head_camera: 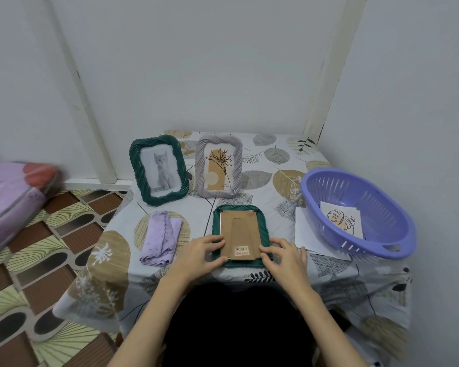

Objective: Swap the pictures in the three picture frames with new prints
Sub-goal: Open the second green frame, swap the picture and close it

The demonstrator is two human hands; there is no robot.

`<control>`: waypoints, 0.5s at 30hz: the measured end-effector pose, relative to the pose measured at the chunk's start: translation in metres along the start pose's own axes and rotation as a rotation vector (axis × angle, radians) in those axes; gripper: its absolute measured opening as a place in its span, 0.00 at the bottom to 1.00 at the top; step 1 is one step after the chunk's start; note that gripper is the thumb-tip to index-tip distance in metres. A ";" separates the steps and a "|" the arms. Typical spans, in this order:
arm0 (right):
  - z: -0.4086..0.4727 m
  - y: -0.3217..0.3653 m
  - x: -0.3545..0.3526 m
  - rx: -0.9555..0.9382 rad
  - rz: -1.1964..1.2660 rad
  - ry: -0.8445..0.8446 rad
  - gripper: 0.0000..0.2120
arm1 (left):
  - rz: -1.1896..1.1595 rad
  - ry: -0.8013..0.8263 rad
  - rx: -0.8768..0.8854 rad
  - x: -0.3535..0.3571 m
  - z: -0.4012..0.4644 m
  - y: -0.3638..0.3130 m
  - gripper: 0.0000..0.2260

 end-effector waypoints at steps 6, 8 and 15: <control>-0.002 0.001 -0.001 0.004 0.002 0.005 0.09 | -0.009 -0.079 0.014 0.005 0.000 0.000 0.33; -0.002 0.001 -0.001 0.003 0.003 0.006 0.09 | -0.034 -0.126 0.016 0.006 -0.001 0.001 0.29; 0.002 -0.004 0.001 -0.013 0.095 0.032 0.09 | -0.208 -0.144 -0.071 0.006 -0.001 0.003 0.23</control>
Point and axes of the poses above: each hand's wrist, its own z-axis towards the middle knuckle, its own x-axis out of the palm, y = z × x, the point moved 3 cm from there along z, towards the middle knuckle, and after that the axes turned 12 degrees about -z, right-handed, at the moved point
